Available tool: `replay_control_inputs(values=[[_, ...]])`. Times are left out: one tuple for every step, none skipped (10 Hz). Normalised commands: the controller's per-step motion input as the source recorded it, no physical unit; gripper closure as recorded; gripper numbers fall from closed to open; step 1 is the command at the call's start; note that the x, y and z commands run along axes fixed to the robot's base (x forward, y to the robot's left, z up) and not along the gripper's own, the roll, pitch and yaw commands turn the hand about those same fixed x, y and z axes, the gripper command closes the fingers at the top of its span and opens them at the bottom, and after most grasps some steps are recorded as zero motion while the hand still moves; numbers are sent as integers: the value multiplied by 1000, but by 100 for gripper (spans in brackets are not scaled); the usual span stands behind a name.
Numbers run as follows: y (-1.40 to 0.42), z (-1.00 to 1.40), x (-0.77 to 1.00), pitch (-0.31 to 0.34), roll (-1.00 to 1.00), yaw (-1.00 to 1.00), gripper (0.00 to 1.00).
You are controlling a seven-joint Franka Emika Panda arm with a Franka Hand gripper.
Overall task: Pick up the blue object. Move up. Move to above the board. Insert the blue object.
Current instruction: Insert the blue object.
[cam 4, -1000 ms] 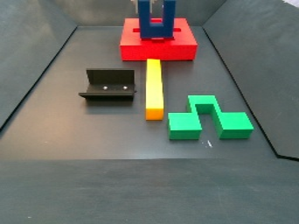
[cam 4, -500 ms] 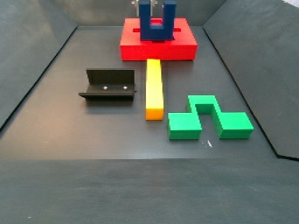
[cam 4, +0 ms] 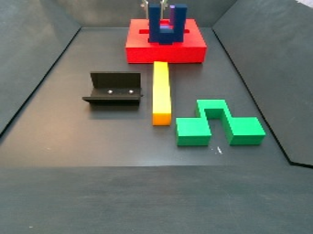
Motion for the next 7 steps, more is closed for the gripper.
replay_control_inputs(values=[[0,-360,246,-126,0,-40,100],[0,-597,243,-76,34,0,100],[26,-577,246,-34,63,0,100],[31,-580,274,-44,46,0,100],[0,-589,266,-44,63,0,100],[0,-500,189,-64,51,0,100],[0,0,0,0,-7,0,100]])
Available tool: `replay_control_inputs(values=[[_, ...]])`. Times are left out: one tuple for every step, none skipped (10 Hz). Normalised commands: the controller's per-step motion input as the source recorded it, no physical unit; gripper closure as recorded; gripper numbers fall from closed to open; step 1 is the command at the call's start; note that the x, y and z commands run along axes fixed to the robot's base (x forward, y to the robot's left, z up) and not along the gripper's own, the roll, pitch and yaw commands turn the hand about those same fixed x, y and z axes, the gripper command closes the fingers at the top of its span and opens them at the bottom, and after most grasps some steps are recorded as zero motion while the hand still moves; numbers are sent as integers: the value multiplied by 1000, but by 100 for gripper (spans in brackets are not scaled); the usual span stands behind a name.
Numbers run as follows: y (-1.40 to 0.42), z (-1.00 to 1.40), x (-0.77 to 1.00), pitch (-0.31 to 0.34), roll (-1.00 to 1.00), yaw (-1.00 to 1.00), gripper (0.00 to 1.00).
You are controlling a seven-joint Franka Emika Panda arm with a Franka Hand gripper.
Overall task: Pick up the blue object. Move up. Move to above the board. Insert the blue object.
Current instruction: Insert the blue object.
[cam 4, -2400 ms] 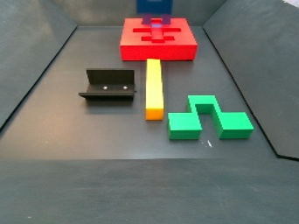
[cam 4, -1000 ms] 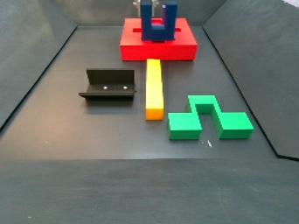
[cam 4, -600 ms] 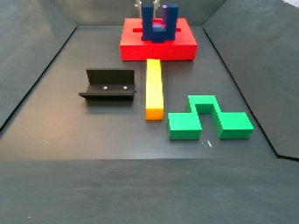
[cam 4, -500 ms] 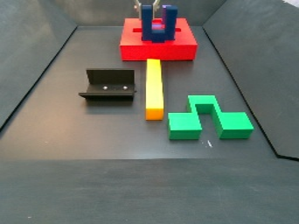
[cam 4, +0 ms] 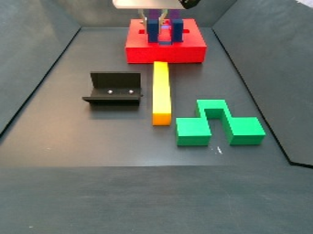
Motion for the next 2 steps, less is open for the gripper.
replay_control_inputs(values=[[0,0,-77,-44,13,0,100],[0,0,-3,-10,1,0,100]])
